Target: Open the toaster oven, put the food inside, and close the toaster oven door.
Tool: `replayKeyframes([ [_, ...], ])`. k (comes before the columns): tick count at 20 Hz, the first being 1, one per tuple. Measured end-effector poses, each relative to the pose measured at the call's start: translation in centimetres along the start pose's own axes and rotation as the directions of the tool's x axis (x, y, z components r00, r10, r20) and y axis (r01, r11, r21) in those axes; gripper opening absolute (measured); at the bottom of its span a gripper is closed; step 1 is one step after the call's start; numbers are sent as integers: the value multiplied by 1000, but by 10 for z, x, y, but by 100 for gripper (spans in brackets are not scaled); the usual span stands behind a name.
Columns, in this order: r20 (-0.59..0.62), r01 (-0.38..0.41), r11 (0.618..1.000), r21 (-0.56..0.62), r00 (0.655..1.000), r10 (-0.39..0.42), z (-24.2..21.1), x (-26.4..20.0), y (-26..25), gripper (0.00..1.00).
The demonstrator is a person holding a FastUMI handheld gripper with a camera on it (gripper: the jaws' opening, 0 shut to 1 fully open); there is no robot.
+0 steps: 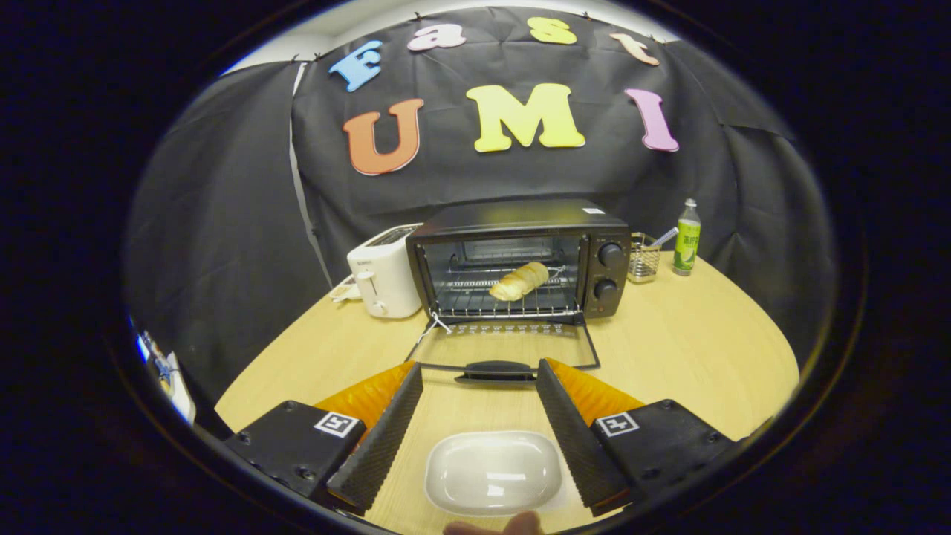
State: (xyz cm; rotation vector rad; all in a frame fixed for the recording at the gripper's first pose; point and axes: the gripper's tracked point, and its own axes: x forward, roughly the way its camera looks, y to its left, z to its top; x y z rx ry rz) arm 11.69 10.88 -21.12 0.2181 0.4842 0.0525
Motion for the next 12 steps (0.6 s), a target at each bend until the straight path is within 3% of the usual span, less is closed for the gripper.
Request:
replayKeyframes([
  [12, -227, 92, 996, -20, 969, -94, -76, 80, -33, 100],
])
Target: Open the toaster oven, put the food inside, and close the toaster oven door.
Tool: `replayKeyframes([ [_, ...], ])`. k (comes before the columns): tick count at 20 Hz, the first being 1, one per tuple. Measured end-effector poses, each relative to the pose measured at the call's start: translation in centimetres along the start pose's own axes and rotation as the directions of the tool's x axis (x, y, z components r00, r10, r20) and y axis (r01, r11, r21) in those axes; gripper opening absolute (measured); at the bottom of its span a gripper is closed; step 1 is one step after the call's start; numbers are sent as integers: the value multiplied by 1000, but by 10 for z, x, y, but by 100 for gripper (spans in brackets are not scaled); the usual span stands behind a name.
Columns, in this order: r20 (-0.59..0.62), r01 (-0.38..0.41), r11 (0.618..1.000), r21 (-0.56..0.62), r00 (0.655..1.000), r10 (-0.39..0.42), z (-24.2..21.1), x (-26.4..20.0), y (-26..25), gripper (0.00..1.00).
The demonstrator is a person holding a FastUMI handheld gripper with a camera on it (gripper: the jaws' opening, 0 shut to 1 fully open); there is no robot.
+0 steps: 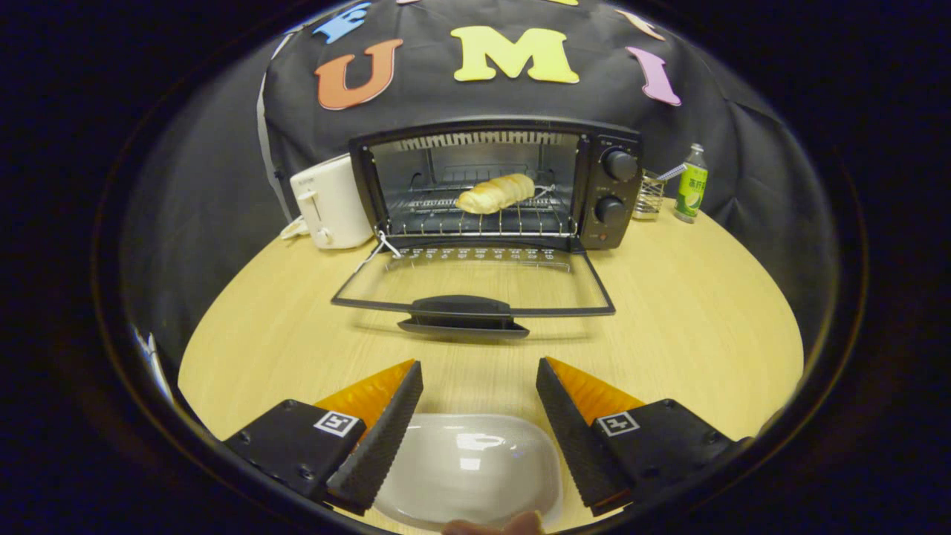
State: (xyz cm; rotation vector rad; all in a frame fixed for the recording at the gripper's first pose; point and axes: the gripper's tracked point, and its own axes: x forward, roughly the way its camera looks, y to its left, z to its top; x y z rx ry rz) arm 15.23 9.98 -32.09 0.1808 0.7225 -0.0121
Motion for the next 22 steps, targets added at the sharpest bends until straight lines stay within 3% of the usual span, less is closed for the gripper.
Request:
replayKeyframes([
  [11, -21, 59, 998, 1, 998, -59, 3, 43, 2, 100],
  [22, 115, 46, 997, 60, 992, -52, 47, 13, 8, 100],
])
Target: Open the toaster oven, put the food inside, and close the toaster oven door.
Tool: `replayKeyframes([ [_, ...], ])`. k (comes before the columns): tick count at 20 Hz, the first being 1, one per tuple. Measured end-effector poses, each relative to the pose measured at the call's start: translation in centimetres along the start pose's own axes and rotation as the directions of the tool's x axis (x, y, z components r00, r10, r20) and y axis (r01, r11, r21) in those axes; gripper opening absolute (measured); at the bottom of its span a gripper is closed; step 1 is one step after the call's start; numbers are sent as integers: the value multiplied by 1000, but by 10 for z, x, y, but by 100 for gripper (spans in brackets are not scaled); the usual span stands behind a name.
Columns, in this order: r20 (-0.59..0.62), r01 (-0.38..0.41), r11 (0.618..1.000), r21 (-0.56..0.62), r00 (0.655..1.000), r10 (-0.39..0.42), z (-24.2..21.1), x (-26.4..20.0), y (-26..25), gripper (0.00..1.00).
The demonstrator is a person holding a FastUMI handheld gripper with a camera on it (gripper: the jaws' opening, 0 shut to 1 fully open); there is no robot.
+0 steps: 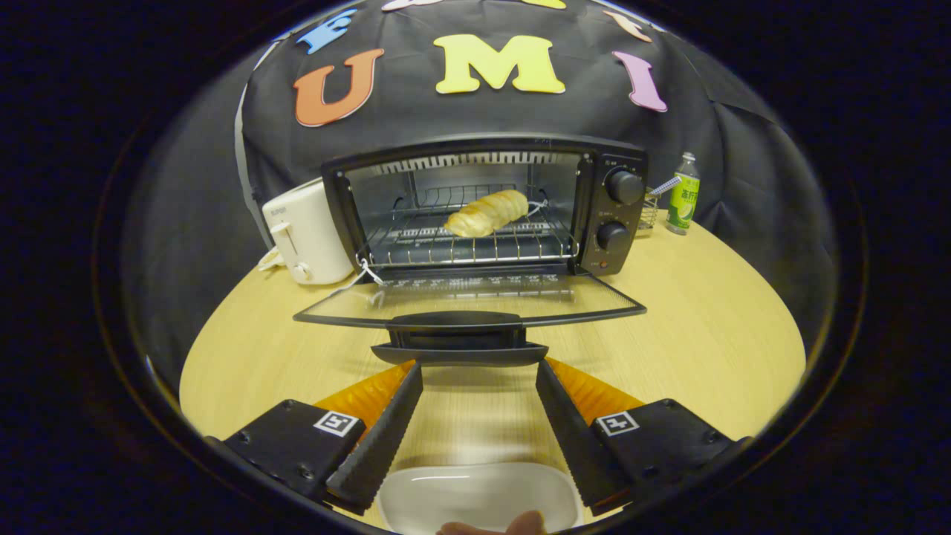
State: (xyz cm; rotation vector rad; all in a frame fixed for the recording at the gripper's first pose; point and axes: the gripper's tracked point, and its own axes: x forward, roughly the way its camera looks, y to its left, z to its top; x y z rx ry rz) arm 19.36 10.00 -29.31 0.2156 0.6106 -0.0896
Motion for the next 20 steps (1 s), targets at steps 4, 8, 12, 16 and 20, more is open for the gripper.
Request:
replayKeyframes([
  [4, 99, -2, 1000, 18, 995, 0, 40, -8, 2, 100],
  [8, 218, -8, 999, 42, 976, -2, 86, -28, 4, 100],
  [12, 295, -10, 1000, 22, 955, 3, 107, -59, 10, 100],
  [16, 127, -54, 999, 7, 991, 52, 27, -37, 24, 100],
  [20, 33, -15, 1000, -4, 999, 15, -1, 16, 15, 100],
])
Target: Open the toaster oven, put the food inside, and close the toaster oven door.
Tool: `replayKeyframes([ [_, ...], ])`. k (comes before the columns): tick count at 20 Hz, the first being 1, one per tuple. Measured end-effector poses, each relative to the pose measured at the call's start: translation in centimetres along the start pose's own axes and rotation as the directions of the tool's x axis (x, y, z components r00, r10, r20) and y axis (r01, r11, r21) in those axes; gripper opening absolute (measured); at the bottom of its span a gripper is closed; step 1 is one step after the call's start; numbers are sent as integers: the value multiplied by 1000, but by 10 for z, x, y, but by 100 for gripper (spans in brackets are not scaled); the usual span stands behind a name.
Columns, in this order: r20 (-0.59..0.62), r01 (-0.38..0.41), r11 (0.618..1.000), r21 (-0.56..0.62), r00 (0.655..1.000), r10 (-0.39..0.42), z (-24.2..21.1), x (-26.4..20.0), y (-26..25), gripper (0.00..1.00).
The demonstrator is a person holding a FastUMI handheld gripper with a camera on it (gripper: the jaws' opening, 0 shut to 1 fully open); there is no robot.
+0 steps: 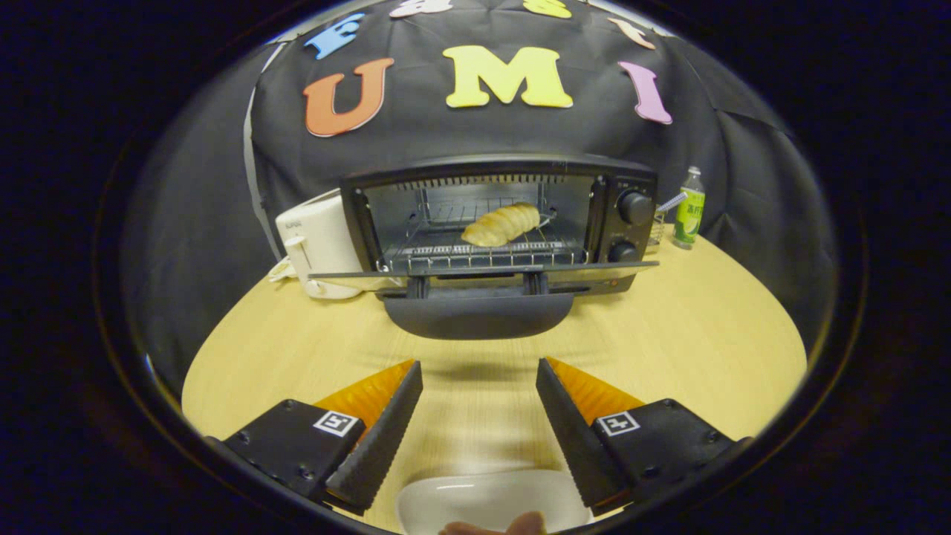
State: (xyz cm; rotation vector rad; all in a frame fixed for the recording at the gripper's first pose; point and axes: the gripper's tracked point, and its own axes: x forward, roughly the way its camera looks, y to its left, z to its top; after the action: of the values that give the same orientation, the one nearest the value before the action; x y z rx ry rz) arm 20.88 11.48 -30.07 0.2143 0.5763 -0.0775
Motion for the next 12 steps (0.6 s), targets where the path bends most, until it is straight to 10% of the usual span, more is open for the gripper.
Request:
replayKeyframes([
  [12, 79, 34, 999, -12, 996, -33, 26, 7, 2, 100],
])
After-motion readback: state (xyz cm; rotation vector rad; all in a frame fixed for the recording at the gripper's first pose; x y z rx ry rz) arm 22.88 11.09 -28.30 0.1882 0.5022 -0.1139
